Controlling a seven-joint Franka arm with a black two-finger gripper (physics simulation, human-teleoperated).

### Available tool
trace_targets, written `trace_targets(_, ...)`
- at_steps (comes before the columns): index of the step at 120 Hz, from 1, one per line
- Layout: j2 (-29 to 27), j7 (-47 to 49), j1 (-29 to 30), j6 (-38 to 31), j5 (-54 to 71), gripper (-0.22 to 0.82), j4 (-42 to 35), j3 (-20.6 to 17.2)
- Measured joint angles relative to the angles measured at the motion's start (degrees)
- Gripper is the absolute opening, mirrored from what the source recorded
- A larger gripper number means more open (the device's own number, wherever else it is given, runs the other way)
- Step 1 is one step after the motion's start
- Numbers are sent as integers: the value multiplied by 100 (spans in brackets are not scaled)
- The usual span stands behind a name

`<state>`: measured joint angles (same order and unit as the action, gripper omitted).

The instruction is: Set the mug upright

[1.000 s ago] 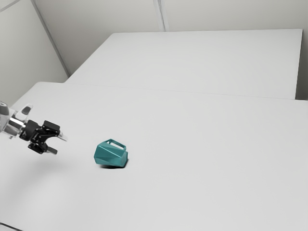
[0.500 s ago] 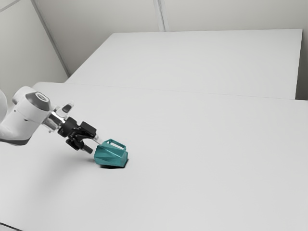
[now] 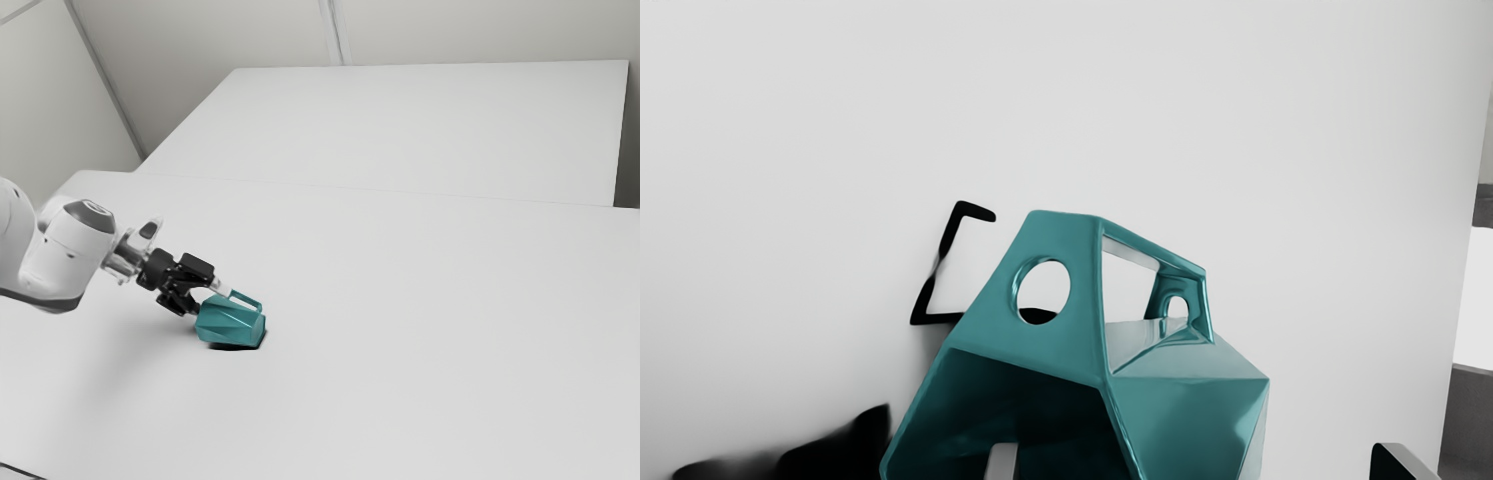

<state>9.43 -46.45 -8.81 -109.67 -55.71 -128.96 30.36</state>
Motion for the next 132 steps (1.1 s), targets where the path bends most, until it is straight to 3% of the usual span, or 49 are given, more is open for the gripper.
trace_targets(23,63,-115,-9,56,-137,49,-24,-4)
trace_targets(53,97,-227,-8,90,-171,12,-26,4)
trace_targets(67,97,-261,-10,85,-149,1,-23,2)
trace_targets(94,48,-291,-14,44,-78,-11,3,-2)
trace_targets(132,-104,-296,-21,28,-63,-17,36,-12)
